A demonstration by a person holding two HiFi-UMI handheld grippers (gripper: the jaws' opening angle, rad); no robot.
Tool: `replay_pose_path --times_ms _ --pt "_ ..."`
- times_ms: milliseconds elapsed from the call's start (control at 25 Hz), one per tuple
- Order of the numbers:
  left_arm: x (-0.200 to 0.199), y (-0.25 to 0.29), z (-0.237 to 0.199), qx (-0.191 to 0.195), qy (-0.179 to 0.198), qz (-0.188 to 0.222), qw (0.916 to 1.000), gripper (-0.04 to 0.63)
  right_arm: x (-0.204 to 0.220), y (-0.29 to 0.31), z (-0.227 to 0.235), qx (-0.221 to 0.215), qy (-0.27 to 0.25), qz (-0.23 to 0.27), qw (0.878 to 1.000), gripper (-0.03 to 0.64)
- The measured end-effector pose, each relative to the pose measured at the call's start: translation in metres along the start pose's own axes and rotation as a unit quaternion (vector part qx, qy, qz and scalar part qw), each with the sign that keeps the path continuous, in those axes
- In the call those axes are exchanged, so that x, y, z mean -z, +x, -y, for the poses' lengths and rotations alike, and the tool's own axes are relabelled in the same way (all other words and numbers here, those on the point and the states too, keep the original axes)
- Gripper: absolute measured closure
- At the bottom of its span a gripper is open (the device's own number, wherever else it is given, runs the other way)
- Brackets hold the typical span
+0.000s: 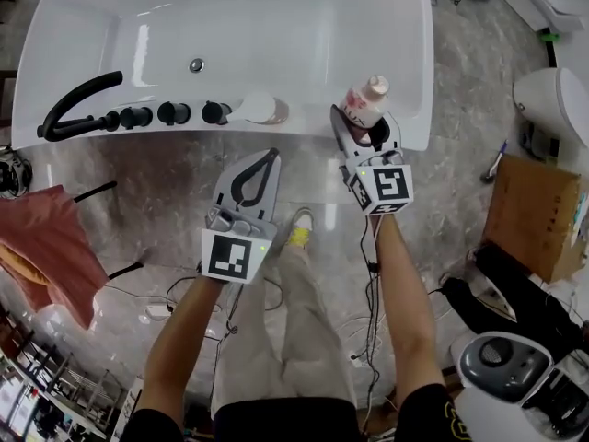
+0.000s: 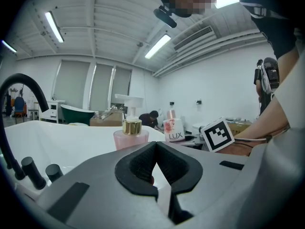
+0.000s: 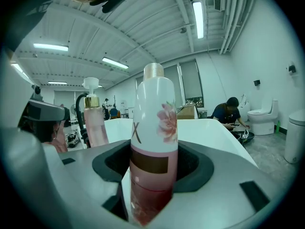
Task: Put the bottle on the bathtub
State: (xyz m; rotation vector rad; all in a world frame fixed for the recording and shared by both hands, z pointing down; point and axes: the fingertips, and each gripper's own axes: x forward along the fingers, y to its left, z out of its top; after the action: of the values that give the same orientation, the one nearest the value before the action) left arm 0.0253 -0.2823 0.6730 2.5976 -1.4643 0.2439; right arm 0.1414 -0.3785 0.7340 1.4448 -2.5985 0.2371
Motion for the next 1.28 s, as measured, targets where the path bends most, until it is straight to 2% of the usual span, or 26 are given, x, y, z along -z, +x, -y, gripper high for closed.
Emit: replay_pose_path --times_ms 200,240,360,600,920,1000,1040,1160,1200,1280 --pt "0.001 0.004 0.007 0.028 0.069 -0.016 0.9971 0.581 0.005 0.007 0.005 0.004 -0.012 -0.007 1.0 0.377" --pt "0.001 0.003 0.007 0.026 0.067 -0.016 0.9973 0.581 0.007 0.008 0.004 0.003 -0.011 -0.009 1.0 0.377" --pt "0.001 0.001 0.007 0.009 0.027 -0.011 0.9995 0.581 0.007 0.013 0.003 -0.002 -0.013 -0.011 1.0 0.377" --pt "0.004 0.002 0.013 0.022 0.049 -0.016 0.9984 0.581 0.009 0.022 0.001 -0.001 -0.02 -0.008 1.0 0.377" --pt "0.007 0.004 0.01 0.016 0.035 -0.01 0.9992 0.581 0.01 0.024 0.003 0.003 -0.009 0.001 1.0 0.376" --pt "0.008 0.004 0.009 0.018 0.044 -0.012 0.9988 0.581 0.012 0.022 0.002 0.001 -0.01 0.001 1.0 0.376" --pt "0.008 0.004 0.008 0.017 0.041 -0.012 0.999 0.581 0.012 0.021 0.001 -0.001 -0.011 0.0 1.0 0.376" --pt "0.008 0.004 0.006 -0.001 -0.007 -0.001 1.0 0.581 0.014 0.018 0.0 -0.006 -0.014 -0.004 1.0 0.376" --pt "0.007 0.004 0.006 -0.003 -0.012 0.0 0.9999 0.581 0.014 0.018 0.0 -0.008 -0.015 -0.004 1.0 0.376" --pt "0.007 0.005 0.006 0.003 0.012 -0.004 0.9999 0.581 0.014 0.016 -0.001 -0.01 -0.015 -0.006 1.0 0.376"
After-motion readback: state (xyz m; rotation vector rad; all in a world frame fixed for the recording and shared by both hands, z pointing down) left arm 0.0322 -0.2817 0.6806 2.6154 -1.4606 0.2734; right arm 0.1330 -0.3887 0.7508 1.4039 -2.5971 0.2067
